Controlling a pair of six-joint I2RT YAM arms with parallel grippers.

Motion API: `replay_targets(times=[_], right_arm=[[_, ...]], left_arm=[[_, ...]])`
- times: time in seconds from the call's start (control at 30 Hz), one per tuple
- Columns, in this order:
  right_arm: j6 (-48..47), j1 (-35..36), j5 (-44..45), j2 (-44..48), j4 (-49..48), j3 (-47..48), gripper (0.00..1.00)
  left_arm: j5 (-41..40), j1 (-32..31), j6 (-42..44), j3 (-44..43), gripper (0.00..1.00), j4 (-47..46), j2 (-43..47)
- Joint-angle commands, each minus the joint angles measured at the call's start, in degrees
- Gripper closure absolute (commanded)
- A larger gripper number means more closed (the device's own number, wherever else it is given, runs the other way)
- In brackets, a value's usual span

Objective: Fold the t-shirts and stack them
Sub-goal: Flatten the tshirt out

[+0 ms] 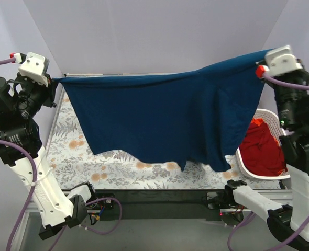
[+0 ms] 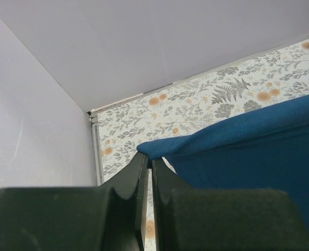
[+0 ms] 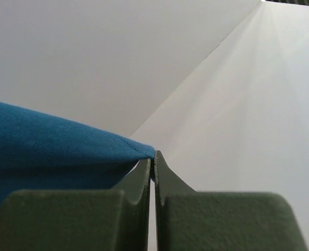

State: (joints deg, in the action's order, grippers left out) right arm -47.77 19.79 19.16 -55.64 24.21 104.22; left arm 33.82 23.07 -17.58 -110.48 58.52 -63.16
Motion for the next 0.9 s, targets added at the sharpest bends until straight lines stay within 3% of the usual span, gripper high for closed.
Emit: replay_targets(times=[0.0,0.13,0.23,0.43,0.5,0.63,0.87], right_arm=[[-9.3,-0.7,1.3,-2.5,-11.7,-7.7,0.99],[-10.2,-2.2,0.0,-8.1,-22.9,-16.5,0.99],[-7.5,-5.1,-6.9,-14.4,-25.9,-19.6,0.99],[-5.7,-5.9,-17.1,-29.7,-29.5,-18.0,0.99],[-4.0,-5.5,-17.4,-35.7,-29.5,-13.0,0.99],[-3.1,-5.4,-16.3,-42.5,-26.9,-3.6,0.99],[-2.9,-5.3,-14.9,-40.3,-26.4,3.6,0.99]], left_arm=[[-3.0,0.4,1.4,1.0,1.00,0.8,-1.3],[-0.9,0.4,1.1,3.6,1.00,3.1,-6.4],[-0.9,-0.4,-0.2,7.6,1.00,2.3,-10.1],[-10.8,-9.2,-1.8,18.1,1.00,-8.8,-17.4],[-12.5,-10.3,-3.2,19.6,1.00,-13.2,-20.5],[-14.3,-10.7,-7.5,15.4,1.00,-15.5,-26.7],[-12.6,-10.7,-8.3,5.1,1.00,-15.4,-28.9]])
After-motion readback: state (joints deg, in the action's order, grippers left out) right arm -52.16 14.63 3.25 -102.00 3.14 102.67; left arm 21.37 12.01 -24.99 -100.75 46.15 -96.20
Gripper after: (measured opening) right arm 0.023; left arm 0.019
